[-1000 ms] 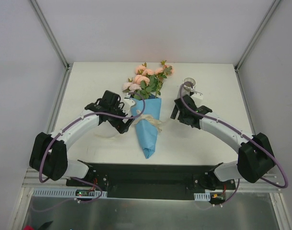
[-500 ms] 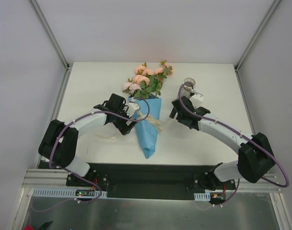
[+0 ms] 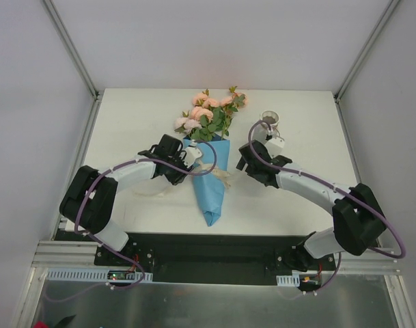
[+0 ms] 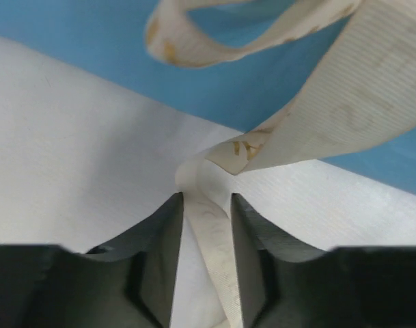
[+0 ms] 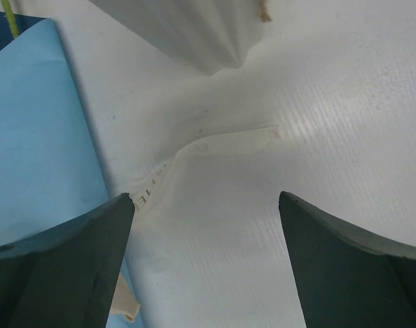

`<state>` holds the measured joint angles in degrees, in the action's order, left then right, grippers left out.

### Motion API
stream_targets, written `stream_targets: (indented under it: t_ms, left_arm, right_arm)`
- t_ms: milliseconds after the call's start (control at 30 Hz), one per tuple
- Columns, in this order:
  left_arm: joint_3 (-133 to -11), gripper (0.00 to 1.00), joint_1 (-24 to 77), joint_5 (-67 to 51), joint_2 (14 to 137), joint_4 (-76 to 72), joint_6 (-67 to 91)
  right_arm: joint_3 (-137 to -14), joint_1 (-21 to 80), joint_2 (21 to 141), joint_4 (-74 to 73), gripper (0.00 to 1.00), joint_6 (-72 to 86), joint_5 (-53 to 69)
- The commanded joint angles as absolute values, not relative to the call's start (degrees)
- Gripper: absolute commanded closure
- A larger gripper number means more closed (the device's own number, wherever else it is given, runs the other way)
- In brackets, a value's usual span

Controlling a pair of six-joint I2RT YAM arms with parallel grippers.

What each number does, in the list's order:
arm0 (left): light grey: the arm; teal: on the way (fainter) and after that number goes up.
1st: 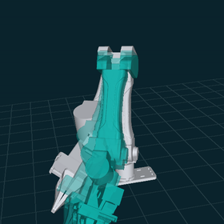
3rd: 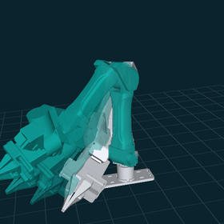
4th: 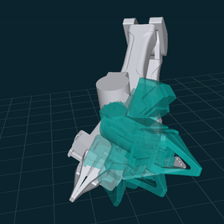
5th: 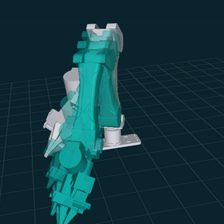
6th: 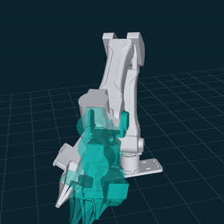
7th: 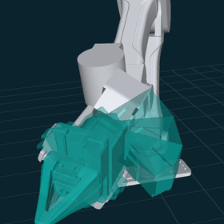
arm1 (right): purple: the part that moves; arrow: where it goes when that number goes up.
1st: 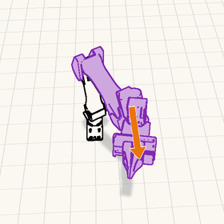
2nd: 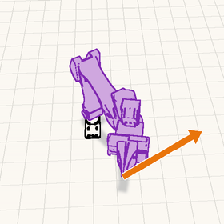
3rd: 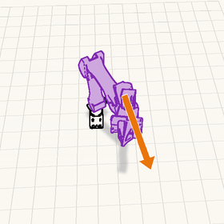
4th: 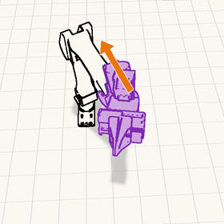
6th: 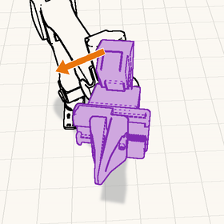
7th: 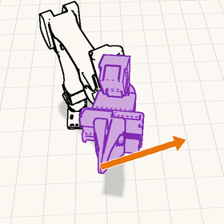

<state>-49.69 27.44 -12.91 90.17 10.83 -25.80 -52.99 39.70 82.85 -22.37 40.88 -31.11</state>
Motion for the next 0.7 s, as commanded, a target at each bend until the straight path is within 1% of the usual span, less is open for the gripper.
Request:
stream_targets:
  t_ms: [0, 33, 67, 233, 367, 533, 633, 667]
  left_arm:
    - [-49.75, 0.81, 28.21, -12.66, 90.71, 9.4, -26.02]
    - [-49.75, 0.89, 28.21, -12.31, 90.44, 9.4, -25.93]
    - [-49.4, 1.0, 28.21, -11.7, 89.92, 9.4, -25.84]
    - [-47.73, 1.0, 28.21, -10.64, 86.14, 9.4, -25.84]
    - [-47.29, 1.0, 28.13, -9.84, 84.73, 9.49, -25.4]
    - [-46.76, 1.0, 28.21, -9.76, 83.23, 9.49, -25.4]
    - [-46.5, 1.0, 28.21, -9.23, 82.97, 9.58, -25.84]
    - [-46.41, 1.0, 28.21, -8.97, 82.88, 9.49, -25.93]
  right_arm:
    - [-53.35, 41.13, 84.63, -17.41, 0.1, 44.82, -33.22]
    - [-53.26, 41.31, 85.16, -16.71, 0.11, 45.26, -33.14]
    - [-53.26, 41.48, 86.38, -16.09, 0.12, 45.52, -32.53]
    - [-54.23, 42.89, 90.61, -13.72, 0.16, 48.42, -30.24]
    - [-54.67, 43.33, 94.73, -12.66, 0.21, 50.44, -28.3]
    - [-54.58, 43.59, 97.12, -10.2, 0.27, 52.03, -27.51]
    - [-55.19, 43.94, 98.26, -9.23, 0.33, 52.38, -27.25]
    - [-55.46, 44.03, 98.87, -9.23, 0.38, 52.38, -27.16]
